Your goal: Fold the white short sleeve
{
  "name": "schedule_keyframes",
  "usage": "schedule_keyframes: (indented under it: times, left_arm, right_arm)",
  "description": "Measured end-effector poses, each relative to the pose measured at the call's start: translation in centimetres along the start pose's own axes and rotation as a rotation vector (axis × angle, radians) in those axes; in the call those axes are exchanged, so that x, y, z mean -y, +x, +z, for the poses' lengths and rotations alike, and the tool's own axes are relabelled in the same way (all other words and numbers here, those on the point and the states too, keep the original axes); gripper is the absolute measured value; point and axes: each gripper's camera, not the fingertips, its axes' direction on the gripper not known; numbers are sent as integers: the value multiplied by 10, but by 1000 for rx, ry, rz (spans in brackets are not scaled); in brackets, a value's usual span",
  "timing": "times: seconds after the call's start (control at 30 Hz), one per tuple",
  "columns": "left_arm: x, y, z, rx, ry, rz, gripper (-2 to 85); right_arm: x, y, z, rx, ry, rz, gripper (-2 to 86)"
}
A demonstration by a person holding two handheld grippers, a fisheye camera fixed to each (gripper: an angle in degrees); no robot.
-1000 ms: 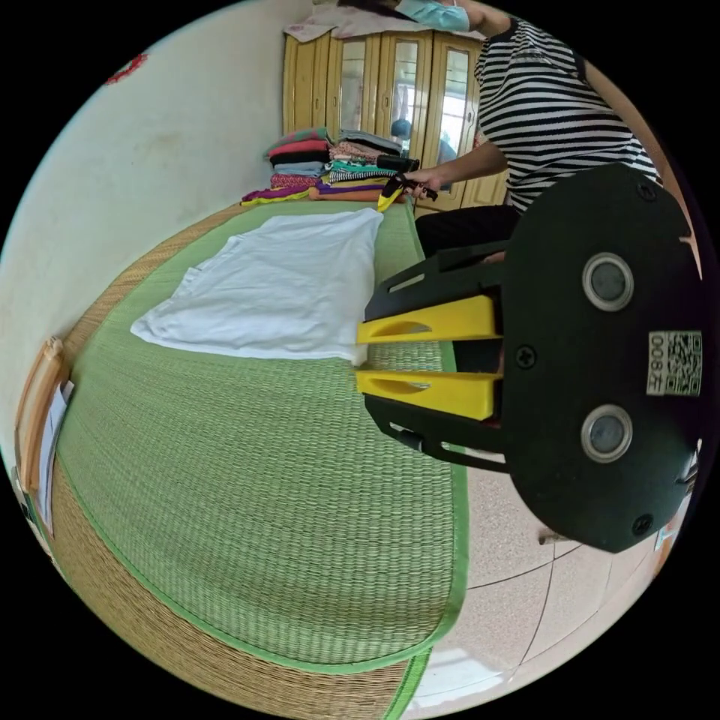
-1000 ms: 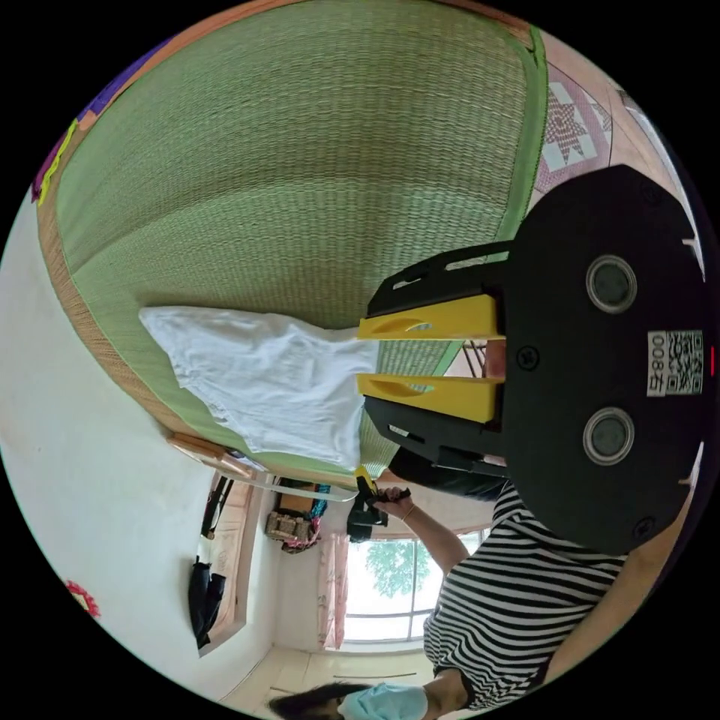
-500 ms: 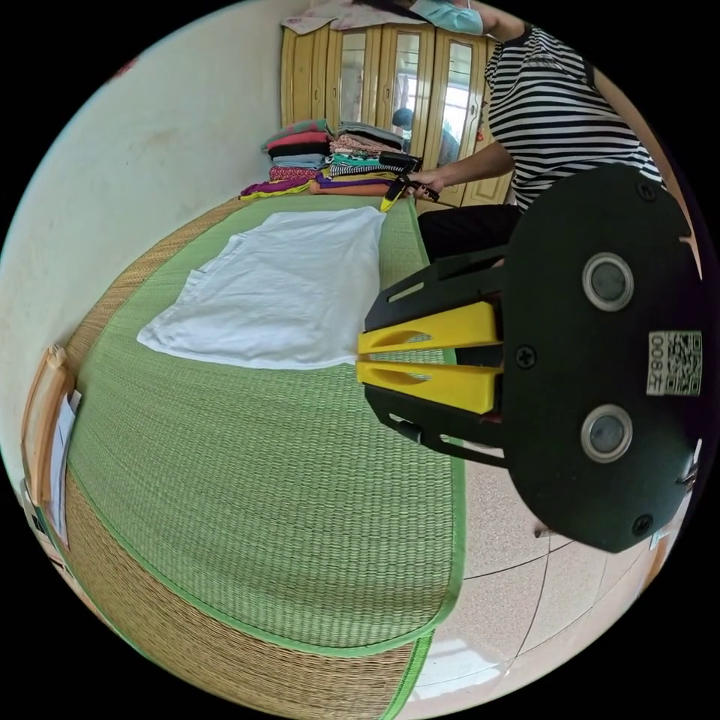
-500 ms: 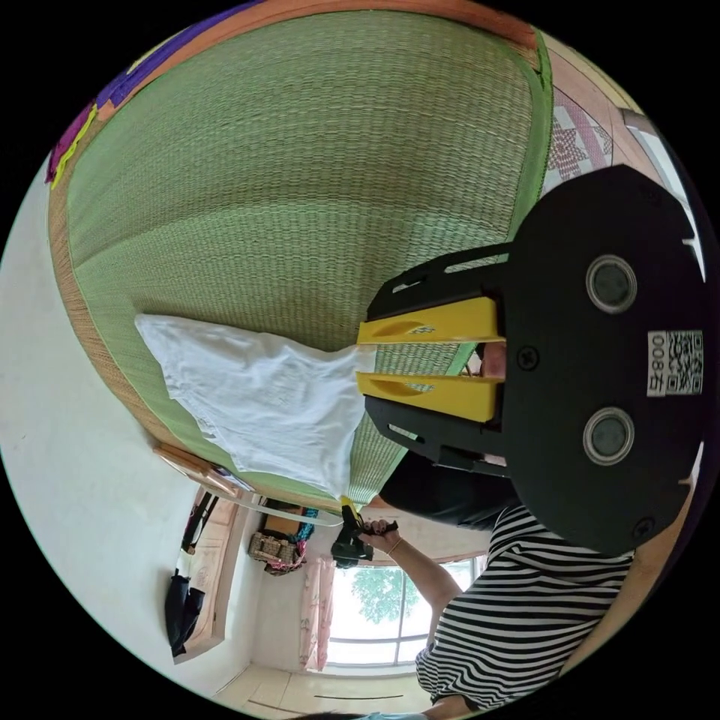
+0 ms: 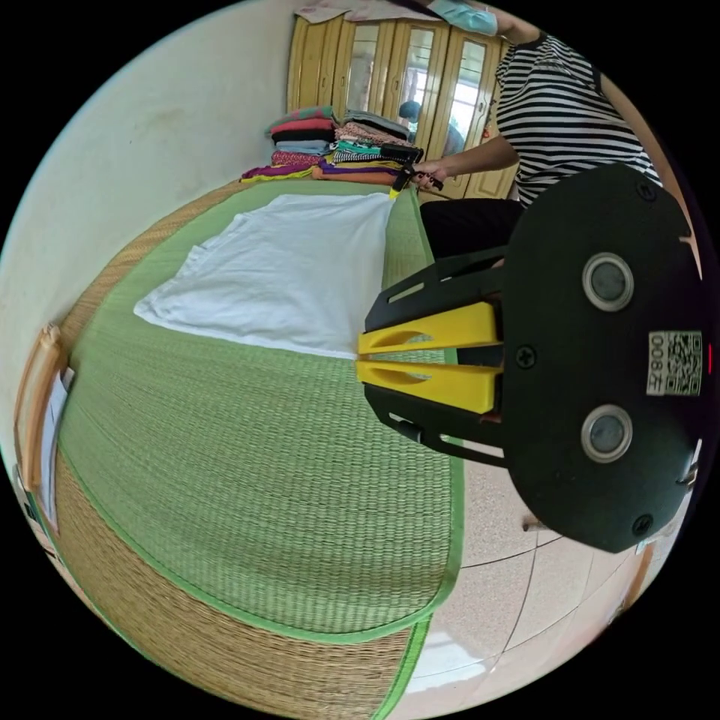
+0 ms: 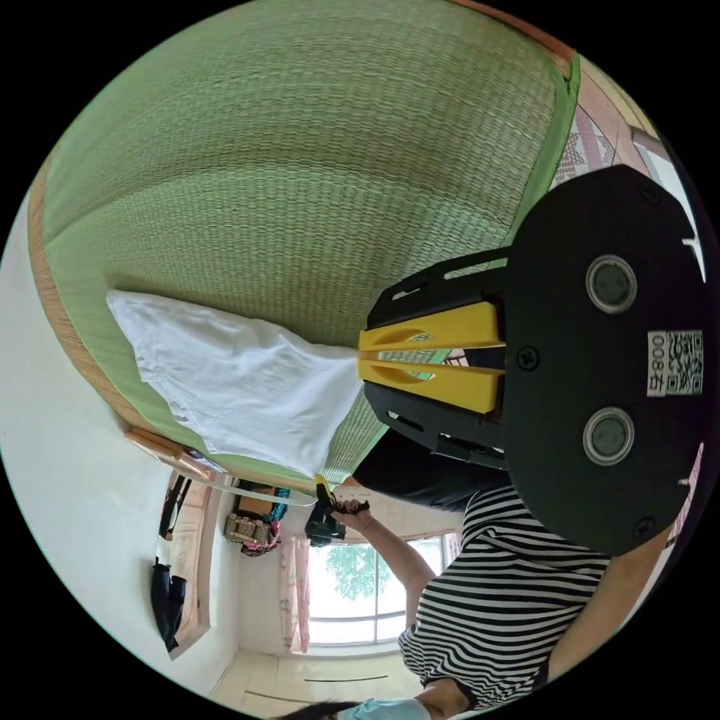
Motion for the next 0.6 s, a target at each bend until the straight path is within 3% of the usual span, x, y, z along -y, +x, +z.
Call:
schedule_keyframes:
  times: [0.27, 0.4, 0.6]
  left_arm:
    - [-37, -5, 45, 125, 66, -54, 13]
    - [-49, 54, 84, 39, 95, 184, 25]
    - [-59, 234, 230, -97, -103, 722, 70]
  right_arm:
    - [-13, 7, -24, 90, 81, 35, 15]
    - [-12, 2, -34, 97, 90, 22, 16]
    - [-7, -6, -52, 159, 122, 9, 18]
